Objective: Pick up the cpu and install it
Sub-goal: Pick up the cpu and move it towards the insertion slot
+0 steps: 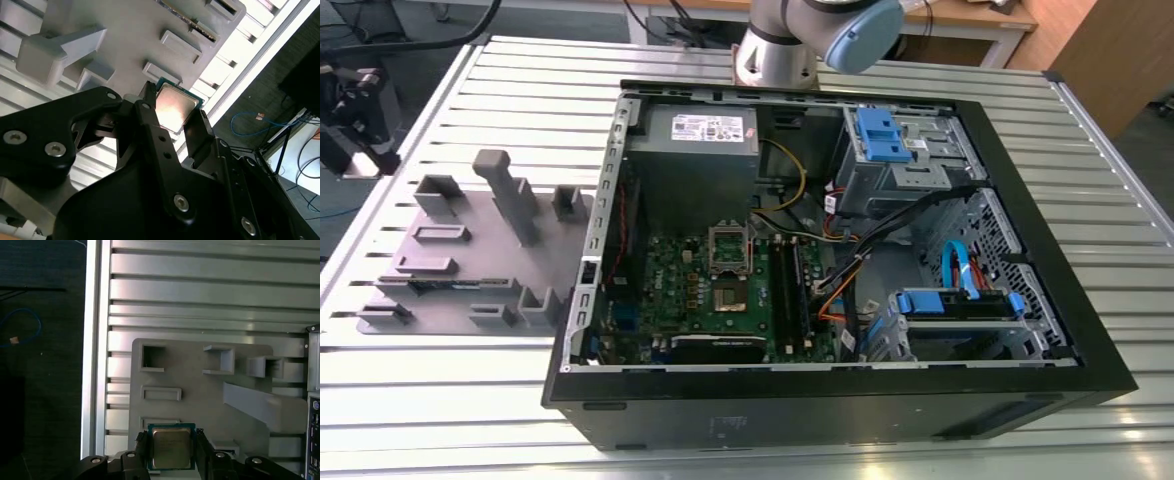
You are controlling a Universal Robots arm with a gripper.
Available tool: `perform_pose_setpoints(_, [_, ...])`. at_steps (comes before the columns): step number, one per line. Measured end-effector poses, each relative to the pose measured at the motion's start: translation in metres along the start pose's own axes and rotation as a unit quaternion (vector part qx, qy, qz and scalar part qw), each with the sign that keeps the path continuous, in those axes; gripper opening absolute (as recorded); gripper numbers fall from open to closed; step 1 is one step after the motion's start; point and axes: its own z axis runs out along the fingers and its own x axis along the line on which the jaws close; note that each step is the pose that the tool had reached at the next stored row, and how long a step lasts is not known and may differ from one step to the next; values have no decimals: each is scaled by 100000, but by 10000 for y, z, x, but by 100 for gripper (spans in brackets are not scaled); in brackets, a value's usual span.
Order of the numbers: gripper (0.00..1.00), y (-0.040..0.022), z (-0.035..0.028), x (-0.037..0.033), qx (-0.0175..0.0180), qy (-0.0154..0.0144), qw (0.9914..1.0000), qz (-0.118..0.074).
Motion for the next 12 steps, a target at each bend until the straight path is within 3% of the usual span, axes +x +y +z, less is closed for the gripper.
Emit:
perform_pose_setpoints(7, [47, 1, -106, -4, -30, 2, 100000, 1])
perform_pose_setpoints(12, [47, 2, -124, -5, -54, -11, 100000, 1])
